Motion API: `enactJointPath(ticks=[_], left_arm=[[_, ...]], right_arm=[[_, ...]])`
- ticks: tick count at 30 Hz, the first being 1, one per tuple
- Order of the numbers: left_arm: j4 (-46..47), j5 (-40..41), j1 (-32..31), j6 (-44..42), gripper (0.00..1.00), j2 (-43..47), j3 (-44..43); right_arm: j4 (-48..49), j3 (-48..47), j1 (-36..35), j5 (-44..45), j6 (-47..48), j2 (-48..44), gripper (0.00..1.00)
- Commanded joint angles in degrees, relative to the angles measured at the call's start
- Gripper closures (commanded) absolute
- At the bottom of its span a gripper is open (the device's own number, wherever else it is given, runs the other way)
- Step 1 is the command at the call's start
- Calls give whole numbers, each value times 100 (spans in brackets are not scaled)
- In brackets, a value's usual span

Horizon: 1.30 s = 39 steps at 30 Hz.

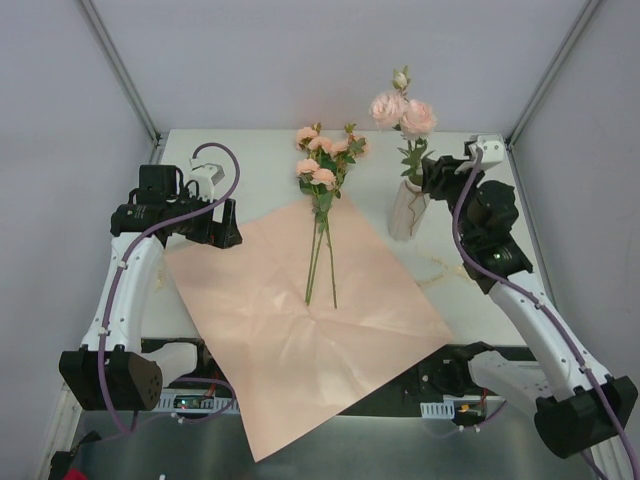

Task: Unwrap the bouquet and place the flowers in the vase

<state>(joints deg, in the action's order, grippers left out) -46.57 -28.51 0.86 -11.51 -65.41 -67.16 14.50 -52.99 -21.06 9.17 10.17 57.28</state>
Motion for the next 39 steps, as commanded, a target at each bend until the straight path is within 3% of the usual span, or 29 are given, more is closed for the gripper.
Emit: enactJointPath(ticks=[1, 5, 8, 12, 16, 21, 24, 30, 39], left_arm=[[-46, -137, 46, 17, 8, 160, -228], [-46, -119, 46, 8, 8, 160, -237], [-46, -102, 46, -18, 7, 142, -245], [-46, -76, 37, -9, 6, 98, -272], [-37, -58, 45, -18, 6, 90, -245], [-46, 21, 54, -71, 5, 142, -166], [-37, 65, 37, -97, 5, 160, -140], [-46, 83, 46, -168, 5, 142, -114], [-19, 47, 46, -211, 5, 63, -78]], right_arm=[[-640, -18, -345, 269, -121, -515, 53], [-1010, 341, -1012, 287, -112, -858, 53], [-1388, 421, -1959, 488, -86, -754, 51], [-1941, 72, -2534, 604, -147, 306, 46], [-2258, -657, -2579, 349, -305, 1661, 44], [-2812, -1836, -2412, 33, -200, 3637, 50], [-2882, -2364, -2254, -239, -182, 4376, 51], [-3225, -3198, -2122, -513, -121, 5450, 56], [-3480, -3797, -1990, -521, 2, 6313, 58]])
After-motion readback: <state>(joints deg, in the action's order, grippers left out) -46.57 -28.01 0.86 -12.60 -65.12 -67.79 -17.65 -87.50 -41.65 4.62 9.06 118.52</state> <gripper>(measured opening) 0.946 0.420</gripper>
